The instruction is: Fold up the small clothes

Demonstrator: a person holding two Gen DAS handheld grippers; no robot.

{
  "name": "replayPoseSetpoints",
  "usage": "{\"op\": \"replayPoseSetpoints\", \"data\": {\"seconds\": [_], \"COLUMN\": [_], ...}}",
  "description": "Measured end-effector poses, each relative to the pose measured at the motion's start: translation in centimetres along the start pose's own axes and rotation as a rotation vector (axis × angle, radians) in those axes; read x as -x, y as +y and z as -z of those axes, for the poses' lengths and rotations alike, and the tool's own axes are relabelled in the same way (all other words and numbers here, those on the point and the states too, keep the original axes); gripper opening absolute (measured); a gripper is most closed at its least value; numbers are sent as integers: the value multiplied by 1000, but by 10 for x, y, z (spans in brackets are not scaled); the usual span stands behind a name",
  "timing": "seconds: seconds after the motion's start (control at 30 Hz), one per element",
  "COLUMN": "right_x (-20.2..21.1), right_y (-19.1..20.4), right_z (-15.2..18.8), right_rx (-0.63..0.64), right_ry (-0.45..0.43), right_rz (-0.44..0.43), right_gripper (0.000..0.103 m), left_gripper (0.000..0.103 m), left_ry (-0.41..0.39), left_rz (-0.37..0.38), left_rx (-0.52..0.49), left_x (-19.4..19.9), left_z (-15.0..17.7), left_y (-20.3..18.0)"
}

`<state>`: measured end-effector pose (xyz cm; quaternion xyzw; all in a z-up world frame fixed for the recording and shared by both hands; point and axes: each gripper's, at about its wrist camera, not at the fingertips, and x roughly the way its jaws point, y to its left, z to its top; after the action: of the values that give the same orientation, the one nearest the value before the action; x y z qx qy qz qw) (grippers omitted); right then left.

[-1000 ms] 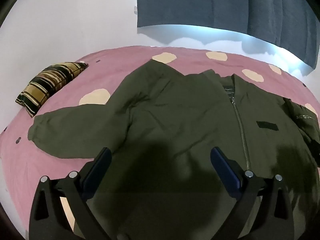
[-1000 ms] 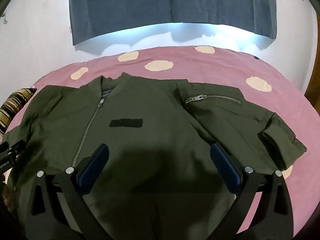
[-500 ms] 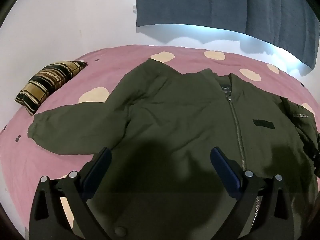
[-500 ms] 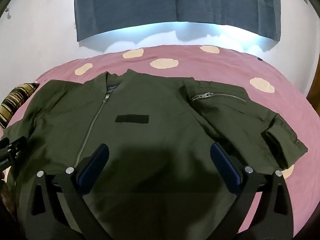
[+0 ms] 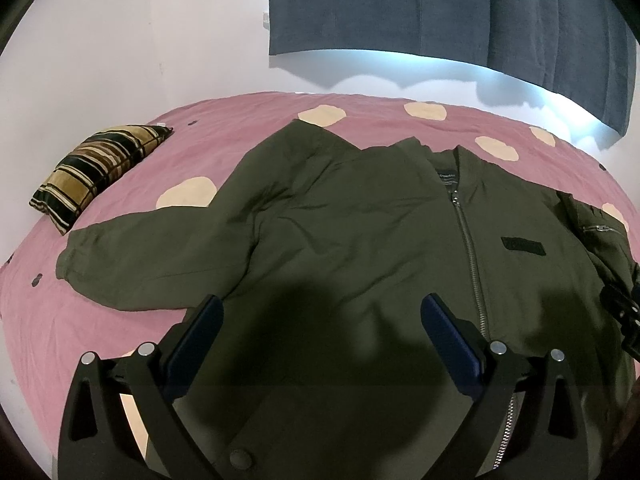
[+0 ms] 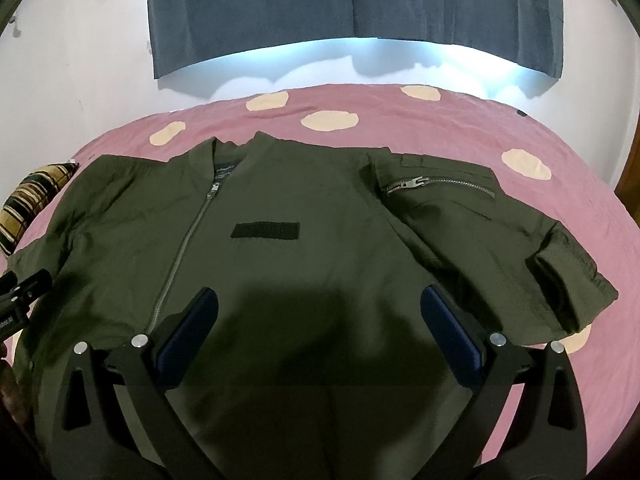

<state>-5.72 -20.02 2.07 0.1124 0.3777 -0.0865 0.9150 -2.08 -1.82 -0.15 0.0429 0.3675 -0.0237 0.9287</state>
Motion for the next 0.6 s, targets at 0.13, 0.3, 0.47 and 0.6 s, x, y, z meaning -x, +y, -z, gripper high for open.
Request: {"op": "replayPoseSetpoints", "data": {"seconds": [0.13,0.3,0.47,0.6], "right_x": [-2,-2,-2,-2], "right_y": [0,0,1,0], "right_z": [5,5,4,6], "right_rx": [2,3,3,2], "right_ry": [-1,2,-1,1], "right_rz": [2,3,4,8], "right_gripper": [101,101,101,101], "left_gripper": [99,99,99,99], "left_ry": [4,9,9,14], "left_rz": [3,7,7,10], "left_rx": [-4,-13,-12,-12], "left_x": [0,0,0,0], "left_z": [-1,-1,0,0], "left_y": [2,1,1,2]}}
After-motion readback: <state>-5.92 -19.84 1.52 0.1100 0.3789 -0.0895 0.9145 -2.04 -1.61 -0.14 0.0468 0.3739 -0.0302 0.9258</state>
